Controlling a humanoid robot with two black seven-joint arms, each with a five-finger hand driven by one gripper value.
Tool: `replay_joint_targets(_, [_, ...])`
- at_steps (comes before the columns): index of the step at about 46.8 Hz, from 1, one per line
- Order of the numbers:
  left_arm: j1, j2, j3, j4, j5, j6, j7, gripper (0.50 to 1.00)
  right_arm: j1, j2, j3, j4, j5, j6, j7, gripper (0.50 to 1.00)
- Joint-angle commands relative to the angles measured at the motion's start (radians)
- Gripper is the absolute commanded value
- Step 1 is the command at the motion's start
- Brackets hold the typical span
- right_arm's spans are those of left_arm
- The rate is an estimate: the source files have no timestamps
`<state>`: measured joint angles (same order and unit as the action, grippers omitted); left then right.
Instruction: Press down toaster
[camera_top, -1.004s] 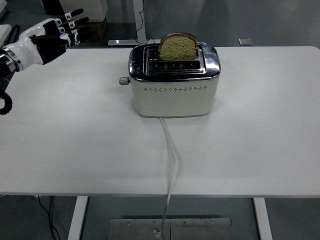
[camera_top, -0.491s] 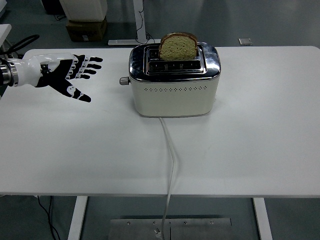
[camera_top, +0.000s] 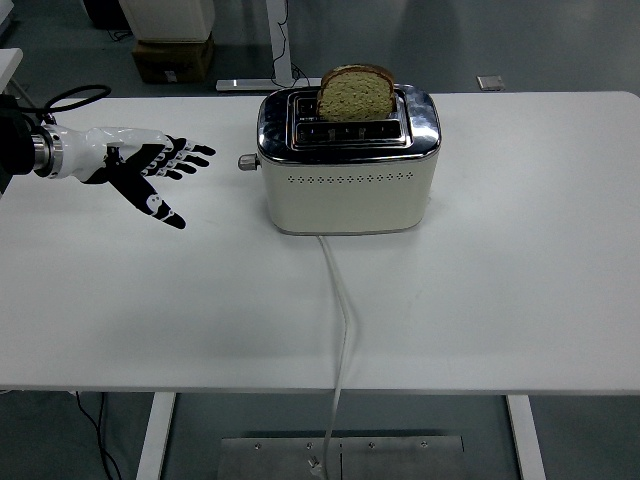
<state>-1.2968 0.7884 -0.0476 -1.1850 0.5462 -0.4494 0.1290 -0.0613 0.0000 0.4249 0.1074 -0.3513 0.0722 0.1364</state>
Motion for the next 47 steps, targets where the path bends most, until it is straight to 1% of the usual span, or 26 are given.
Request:
replay_joint_targets(1, [-0.018, -0.034, 0.011, 0.033, 0.0, 0.0, 0.0, 1.0, 0.0, 0.0, 0.002, 0.0, 0.0, 0.0, 0.0, 1.0])
replay_joint_targets(5, [-0.029, -0.054, 0.031, 0.048, 0.0, 0.0, 0.0, 1.0, 0.0, 0.0, 0.002, 0.0, 0.0, 0.0, 0.0, 1.0])
replay_joint_targets(17, [-0.039, -0.075, 0.075, 0.061, 0.0, 0.0, 0.0, 1.0, 0.0, 0.0, 0.0, 0.0, 0.0, 0.0, 0.0, 1.0])
replay_joint_targets(32, [-0.05, -0.077, 0.077, 0.084, 0.0, 0.0, 0.0, 1.0, 0.0, 0.0, 0.002, 0.0, 0.0, 0.0, 0.0, 1.0])
replay_joint_targets(41, [-0.044, -0.118, 0.078, 0.11, 0.0, 0.0, 0.0, 1.0, 0.0, 0.0, 0.002, 0.0, 0.002, 0.0, 0.0, 1.0])
replay_joint_targets(47, [-0.042, -0.12, 0.078, 0.119, 0.0, 0.0, 0.0, 1.0, 0.0, 0.0, 0.002, 0.0, 0.0, 0.0, 0.0, 1.0])
